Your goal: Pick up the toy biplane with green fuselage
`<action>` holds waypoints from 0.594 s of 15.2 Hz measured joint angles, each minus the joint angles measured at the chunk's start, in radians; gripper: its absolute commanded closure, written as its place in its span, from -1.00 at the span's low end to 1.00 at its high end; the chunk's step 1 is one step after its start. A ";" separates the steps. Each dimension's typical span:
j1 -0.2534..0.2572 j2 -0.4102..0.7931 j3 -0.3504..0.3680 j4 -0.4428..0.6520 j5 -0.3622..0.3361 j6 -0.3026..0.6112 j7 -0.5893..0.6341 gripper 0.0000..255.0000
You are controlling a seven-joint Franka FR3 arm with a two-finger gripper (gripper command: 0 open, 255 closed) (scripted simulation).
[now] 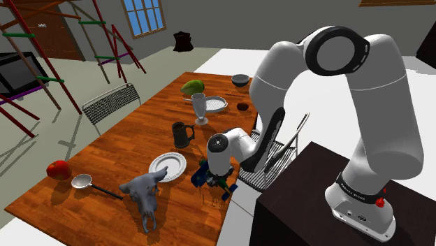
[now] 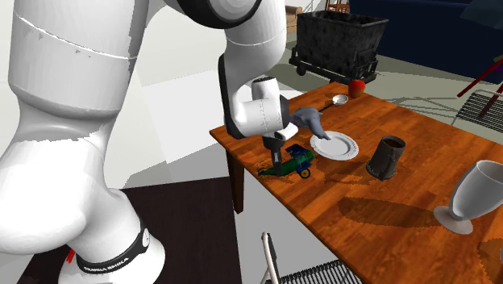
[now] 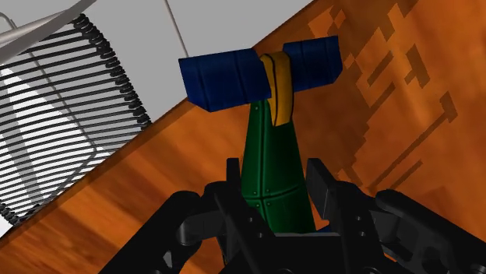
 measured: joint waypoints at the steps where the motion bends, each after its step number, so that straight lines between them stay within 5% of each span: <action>1: -0.006 -0.011 0.007 -0.006 0.010 -0.003 -0.009 1.00; 9: -0.060 -0.118 0.079 -0.052 0.122 -0.047 -0.104 1.00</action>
